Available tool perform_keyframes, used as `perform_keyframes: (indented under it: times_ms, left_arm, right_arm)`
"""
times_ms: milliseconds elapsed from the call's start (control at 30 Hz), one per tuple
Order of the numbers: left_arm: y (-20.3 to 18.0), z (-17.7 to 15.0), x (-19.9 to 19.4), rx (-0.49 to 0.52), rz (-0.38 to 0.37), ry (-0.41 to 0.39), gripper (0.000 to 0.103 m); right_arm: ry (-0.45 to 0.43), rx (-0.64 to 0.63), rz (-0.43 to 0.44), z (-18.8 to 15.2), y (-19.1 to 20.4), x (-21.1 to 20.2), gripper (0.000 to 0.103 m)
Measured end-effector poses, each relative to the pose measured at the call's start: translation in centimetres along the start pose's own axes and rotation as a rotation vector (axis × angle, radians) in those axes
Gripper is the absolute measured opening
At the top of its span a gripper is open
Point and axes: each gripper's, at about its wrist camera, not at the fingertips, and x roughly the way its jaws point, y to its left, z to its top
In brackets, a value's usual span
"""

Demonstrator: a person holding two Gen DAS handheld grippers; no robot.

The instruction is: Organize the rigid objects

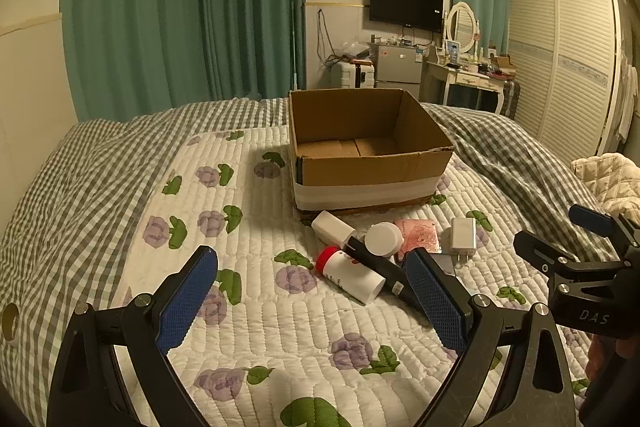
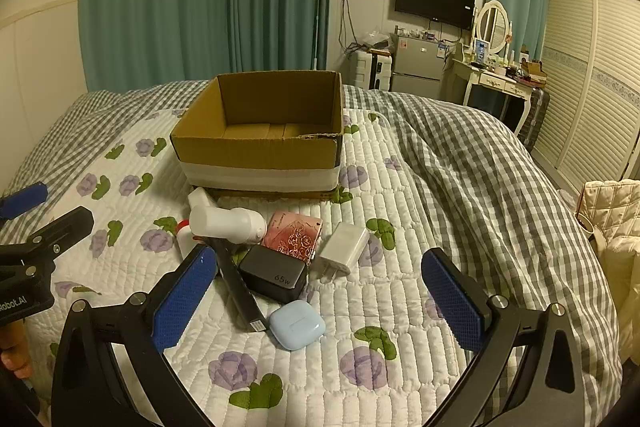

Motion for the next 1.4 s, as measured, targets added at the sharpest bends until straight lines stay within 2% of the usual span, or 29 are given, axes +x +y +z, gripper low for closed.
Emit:
perform_keyframes:
  times_ms: [1400]
  left_arm:
    - [-0.02,-0.06,0.23,-0.007,0.002,0.010,0.097]
  right_arm:
    - [0.024,-0.010,0.012,-0.10,-0.14,0.22,0.103]
